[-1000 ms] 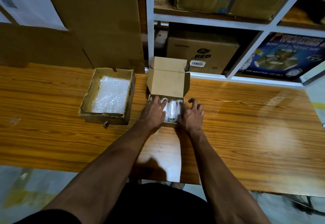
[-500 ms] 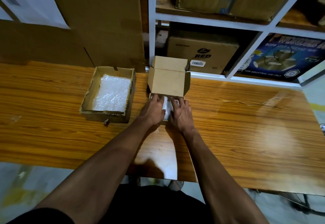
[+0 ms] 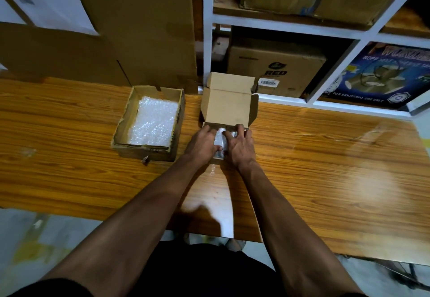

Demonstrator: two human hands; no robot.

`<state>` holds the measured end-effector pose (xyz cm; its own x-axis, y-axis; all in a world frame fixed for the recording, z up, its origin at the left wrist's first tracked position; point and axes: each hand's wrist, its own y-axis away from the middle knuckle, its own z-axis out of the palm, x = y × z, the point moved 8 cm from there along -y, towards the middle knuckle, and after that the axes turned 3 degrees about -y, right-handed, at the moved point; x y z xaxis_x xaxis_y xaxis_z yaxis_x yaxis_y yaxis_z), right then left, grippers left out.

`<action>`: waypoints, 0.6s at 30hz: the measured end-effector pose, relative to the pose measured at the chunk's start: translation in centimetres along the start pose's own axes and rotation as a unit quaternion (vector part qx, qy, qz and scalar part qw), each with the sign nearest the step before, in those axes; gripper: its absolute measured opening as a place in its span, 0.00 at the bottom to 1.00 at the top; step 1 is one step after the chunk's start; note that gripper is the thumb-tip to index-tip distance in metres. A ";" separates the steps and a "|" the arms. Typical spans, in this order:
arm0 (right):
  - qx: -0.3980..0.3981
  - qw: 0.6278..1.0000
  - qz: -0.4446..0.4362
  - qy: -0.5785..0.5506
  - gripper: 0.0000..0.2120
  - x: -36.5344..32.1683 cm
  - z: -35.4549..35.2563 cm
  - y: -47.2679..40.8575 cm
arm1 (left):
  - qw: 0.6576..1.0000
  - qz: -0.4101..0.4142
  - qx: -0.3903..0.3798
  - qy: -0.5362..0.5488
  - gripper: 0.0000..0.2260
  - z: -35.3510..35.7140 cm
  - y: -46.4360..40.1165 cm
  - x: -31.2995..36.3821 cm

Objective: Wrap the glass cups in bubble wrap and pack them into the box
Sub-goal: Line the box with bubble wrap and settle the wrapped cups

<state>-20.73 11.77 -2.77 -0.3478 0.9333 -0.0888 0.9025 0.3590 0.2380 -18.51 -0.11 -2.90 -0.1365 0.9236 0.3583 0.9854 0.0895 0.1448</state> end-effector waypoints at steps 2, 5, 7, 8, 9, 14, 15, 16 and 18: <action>0.005 1.000 -0.001 -0.004 0.37 0.0 -0.2 -0.1 | 1.000 0.017 -0.006 0.001 0.26 -0.1 0.0 -0.3; -0.003 1.000 -0.016 -0.010 0.41 0.5 0.2 -0.1 | 0.997 0.052 0.043 -0.044 0.20 -1.5 0.5 -1.1; -0.013 1.000 -0.020 0.004 0.41 0.8 0.6 -0.1 | 0.989 0.066 0.060 -0.117 0.20 -2.0 0.8 -1.7; -0.018 1.000 -0.018 0.008 0.41 0.8 0.7 -0.2 | 0.985 0.070 0.053 -0.149 0.20 -1.9 0.8 -1.9; -0.023 1.000 -0.015 0.012 0.41 0.8 0.7 -0.4 | 0.982 0.069 0.040 -0.173 0.21 -1.7 0.8 -2.1; -0.037 0.999 -0.002 0.031 0.43 0.6 0.8 -0.7 | 0.983 0.015 -0.006 -0.183 0.23 -0.5 0.2 -3.1; -0.034 0.999 -0.001 0.035 0.43 0.6 0.7 -0.7 | 0.981 0.012 -0.019 -0.192 0.24 -0.2 0.1 -3.1; -0.033 0.999 0.000 0.037 0.43 0.5 0.8 -0.8 | 0.979 0.007 -0.032 -0.200 0.25 0.1 0.0 -3.2; -0.030 0.999 -0.003 0.042 0.43 0.2 0.8 -0.8 | 0.977 0.001 -0.047 -0.207 0.26 0.3 0.0 -3.1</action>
<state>-21.35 11.67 -3.76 -0.3748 0.9271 -0.0088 0.8845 0.3604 0.2963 -18.10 -2.80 -4.33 -0.0626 0.9971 -0.0428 0.9691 0.0710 0.2363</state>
